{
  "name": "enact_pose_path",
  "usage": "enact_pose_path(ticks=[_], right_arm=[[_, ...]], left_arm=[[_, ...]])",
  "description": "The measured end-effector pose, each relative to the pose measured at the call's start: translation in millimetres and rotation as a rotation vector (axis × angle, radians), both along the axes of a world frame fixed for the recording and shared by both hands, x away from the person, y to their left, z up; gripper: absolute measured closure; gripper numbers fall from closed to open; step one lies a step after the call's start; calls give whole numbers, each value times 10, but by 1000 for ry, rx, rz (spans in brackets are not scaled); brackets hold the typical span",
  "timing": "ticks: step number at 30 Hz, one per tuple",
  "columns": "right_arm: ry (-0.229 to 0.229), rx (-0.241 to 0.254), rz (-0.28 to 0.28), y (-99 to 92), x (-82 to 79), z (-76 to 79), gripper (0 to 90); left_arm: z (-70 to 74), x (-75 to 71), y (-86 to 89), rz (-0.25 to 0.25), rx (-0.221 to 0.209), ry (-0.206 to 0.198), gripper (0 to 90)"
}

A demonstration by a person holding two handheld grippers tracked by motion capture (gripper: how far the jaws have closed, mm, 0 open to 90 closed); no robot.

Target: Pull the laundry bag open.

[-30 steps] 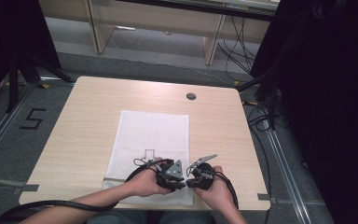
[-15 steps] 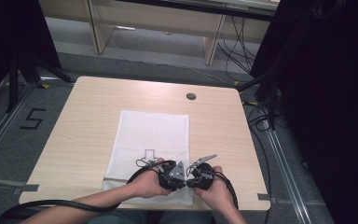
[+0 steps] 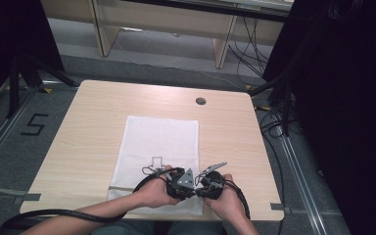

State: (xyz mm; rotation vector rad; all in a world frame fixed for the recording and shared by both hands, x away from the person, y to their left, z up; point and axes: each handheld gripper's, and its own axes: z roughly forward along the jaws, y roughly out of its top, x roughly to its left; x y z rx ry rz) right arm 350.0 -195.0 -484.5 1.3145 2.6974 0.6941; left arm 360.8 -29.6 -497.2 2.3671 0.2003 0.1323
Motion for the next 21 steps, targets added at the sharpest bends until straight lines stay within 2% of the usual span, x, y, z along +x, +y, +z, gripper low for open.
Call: enact_pose_path(ticks=[2,4,5,11,12,13,18,21], right_arm=[[-29,-4,27,2,10,-9,900],[-28,-2,27,0,12,-10,900],[-10,-3,10,4,3,-4,900],[-16,6,13,-5,13,-11,900],[-17,8,18,-7,14,-10,900],[-16,10,18,-9,16,-11,900],[-17,10,21,-12,16,-12,900],[-16,13,23,-14,17,-15,900]], left_arm=[[3,1,3,-4,-2,-8,818],[1,-8,6,1,-5,-1,818],[1,-9,7,1,-6,0,818],[12,-9,20,-3,-12,-7,818],[9,-16,20,5,-16,4,818],[12,-11,23,-3,-12,-8,818],[14,-17,29,3,-25,3,818],[20,-10,42,-10,-23,-8,819]])
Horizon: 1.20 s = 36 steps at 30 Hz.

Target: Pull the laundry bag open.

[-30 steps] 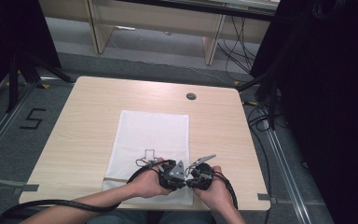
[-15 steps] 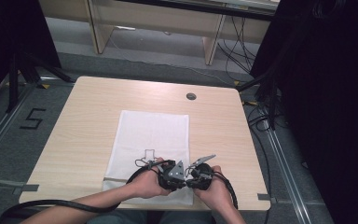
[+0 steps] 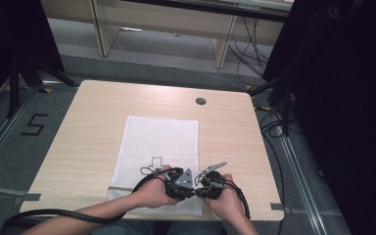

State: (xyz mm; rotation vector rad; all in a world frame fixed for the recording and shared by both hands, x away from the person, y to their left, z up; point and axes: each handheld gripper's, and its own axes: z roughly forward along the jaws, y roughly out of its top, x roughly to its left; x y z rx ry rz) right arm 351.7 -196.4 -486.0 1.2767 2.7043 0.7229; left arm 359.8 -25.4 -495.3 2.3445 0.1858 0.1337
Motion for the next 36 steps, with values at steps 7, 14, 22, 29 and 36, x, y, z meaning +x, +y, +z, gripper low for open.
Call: enact_pose_path(ticks=[7,14,22,29,36], right_arm=[[26,-5,-31,25,-15,12,900],[26,-2,-38,18,-14,9,900],[-3,-2,4,16,-7,0,900],[-3,-7,2,24,-7,3,900],[-11,-5,17,19,-6,-2,900]], left_arm=[[-10,12,6,11,-23,27,818],[-30,24,-17,19,-16,21,820],[80,35,54,2,10,27,823],[56,12,56,9,9,30,822],[42,12,101,4,8,21,822]])
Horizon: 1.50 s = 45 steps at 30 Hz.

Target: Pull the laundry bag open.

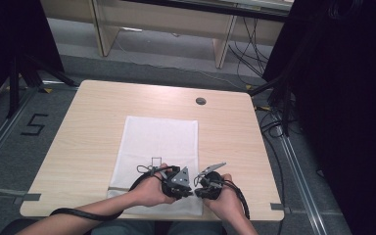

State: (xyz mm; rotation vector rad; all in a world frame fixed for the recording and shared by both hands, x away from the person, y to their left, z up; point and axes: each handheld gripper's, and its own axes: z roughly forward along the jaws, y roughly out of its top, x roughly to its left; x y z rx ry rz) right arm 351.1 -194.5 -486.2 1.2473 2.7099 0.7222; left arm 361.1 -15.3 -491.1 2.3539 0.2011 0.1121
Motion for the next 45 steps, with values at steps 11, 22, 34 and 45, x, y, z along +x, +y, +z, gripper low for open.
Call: enact_pose_path(ticks=[11,22,34,45], right_arm=[[-2,-8,-7,12,-13,4,900],[1,-5,-7,6,-11,5,900],[1,-8,-7,10,-9,6,900],[-2,-10,-8,24,-15,4,900]], left_arm=[[-3,-16,57,15,-39,11,822],[-5,-30,81,26,-38,22,822],[4,-21,167,31,-34,23,822],[-74,-5,206,37,-33,39,822]])
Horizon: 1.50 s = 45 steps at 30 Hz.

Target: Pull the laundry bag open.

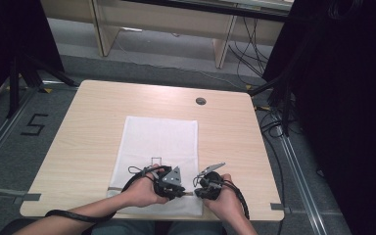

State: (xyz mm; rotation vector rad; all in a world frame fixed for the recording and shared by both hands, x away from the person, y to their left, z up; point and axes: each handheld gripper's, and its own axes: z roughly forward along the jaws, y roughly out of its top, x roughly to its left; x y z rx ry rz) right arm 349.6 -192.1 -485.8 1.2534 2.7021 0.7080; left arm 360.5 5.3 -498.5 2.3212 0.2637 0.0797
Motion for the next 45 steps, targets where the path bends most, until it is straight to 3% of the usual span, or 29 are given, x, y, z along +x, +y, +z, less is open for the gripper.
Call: enact_pose_path(ticks=[9,12,13,20,25,29,31,35,36,45], right_arm=[[11,-8,-7,4,-13,10,900],[10,-12,-10,8,-11,9,900],[11,-10,-9,7,-12,10,900],[1,3,-6,1,-7,-1,900],[-7,-3,3,-7,-1,-1,900],[-5,-2,3,-6,0,0,900],[14,-3,-11,2,-11,9,900],[-6,-2,5,-7,1,-1,900],[14,-6,-11,3,-12,10,900],[9,-6,-7,2,-11,9,900]], left_arm=[[2,-7,49,-1,-11,3,822],[14,3,47,-16,7,-21,822],[15,-7,49,-5,1,-3,822],[30,-3,111,9,-20,9,822],[42,-2,134,-14,-5,-18,822],[43,-14,149,-1,-21,7,822],[49,-10,161,-6,-15,-2,822],[47,-6,195,8,-30,14,822],[49,-7,201,4,-19,2,822],[56,-6,237,-3,-10,-7,822]])
